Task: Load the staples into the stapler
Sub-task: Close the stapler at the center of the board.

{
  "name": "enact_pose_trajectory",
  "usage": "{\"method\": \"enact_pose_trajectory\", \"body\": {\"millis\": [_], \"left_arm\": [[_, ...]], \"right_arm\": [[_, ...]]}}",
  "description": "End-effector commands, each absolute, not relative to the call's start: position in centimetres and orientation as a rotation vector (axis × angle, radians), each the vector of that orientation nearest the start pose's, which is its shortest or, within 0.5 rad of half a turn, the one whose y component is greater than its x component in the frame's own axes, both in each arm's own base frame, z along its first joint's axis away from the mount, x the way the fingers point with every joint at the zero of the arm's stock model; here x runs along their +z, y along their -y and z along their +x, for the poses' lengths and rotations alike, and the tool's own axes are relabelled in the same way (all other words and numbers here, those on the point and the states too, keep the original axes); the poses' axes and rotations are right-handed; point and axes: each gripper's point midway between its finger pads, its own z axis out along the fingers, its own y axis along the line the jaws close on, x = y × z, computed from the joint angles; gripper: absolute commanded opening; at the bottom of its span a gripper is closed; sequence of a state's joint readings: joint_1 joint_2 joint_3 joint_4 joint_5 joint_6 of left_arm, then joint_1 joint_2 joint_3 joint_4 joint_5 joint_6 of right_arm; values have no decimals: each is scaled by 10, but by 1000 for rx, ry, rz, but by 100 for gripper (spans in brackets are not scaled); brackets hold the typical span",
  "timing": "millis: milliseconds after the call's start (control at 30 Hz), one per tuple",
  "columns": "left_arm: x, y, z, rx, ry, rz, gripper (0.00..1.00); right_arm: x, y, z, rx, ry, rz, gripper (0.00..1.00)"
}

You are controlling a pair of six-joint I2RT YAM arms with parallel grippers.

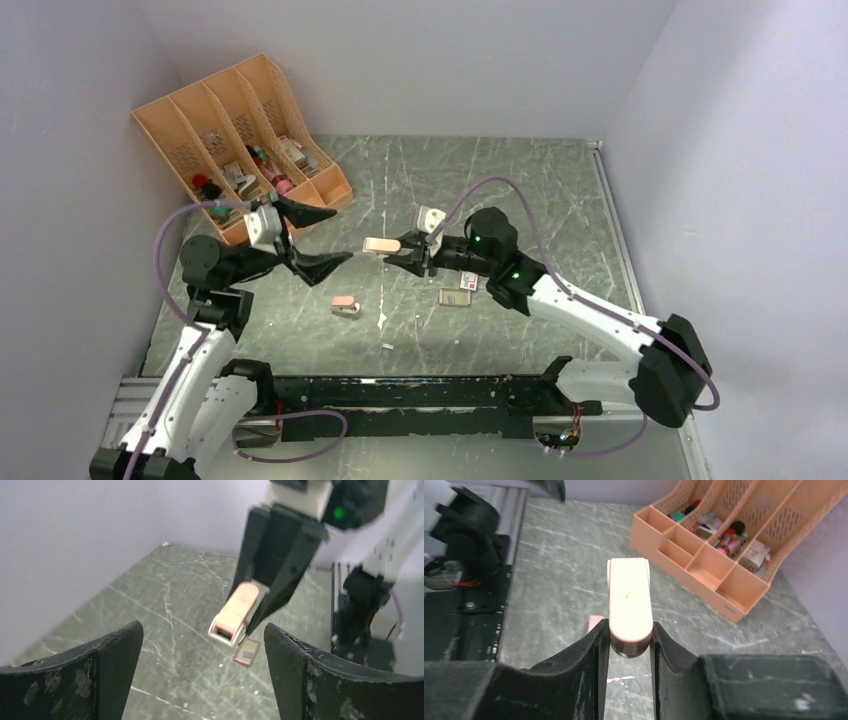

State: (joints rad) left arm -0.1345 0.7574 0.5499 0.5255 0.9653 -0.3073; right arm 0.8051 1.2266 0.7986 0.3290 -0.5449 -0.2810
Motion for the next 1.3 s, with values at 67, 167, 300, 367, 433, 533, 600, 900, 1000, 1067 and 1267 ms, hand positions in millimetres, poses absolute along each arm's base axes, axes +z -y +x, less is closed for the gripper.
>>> {"method": "enact_pose_trajectory", "body": {"millis": [67,167,300,367,433,533,600,900,1000,1067,1267], "left_arm": [[307,194,181,-817,-952,1246,93],[304,200,179,-805,-922,1302,93],[310,214,174,-847,-875,1356,92],[311,224,173,-868,-864,1363,91],[310,233,172,-895,-862,1365,91],[308,243,170,-943,-851,1381,88],[308,247,171,-960,-852,1380,86],[309,250,175,-991,-890,1356,62],[310,251,176,-1003,-891,1350,48],[310,252,177,-1004,-893,1348,33],[308,252,181,-991,-910,1356,7]], "right_arm": [[290,-339,187,948,-1104,-1274,24],[296,-336,180,957,-1075,-1290,24],[297,-336,179,955,-1066,-1306,25],[296,-337,181,948,-1065,-1306,25],[297,-338,182,943,-1060,-1307,25],[297,-339,184,929,-1059,-1309,25],[298,-339,185,921,-1056,-1310,25],[296,-338,187,906,-1067,-1310,25],[295,-338,188,900,-1066,-1309,25],[294,-338,189,897,-1069,-1310,25],[298,-336,188,905,-1073,-1292,34]]}}
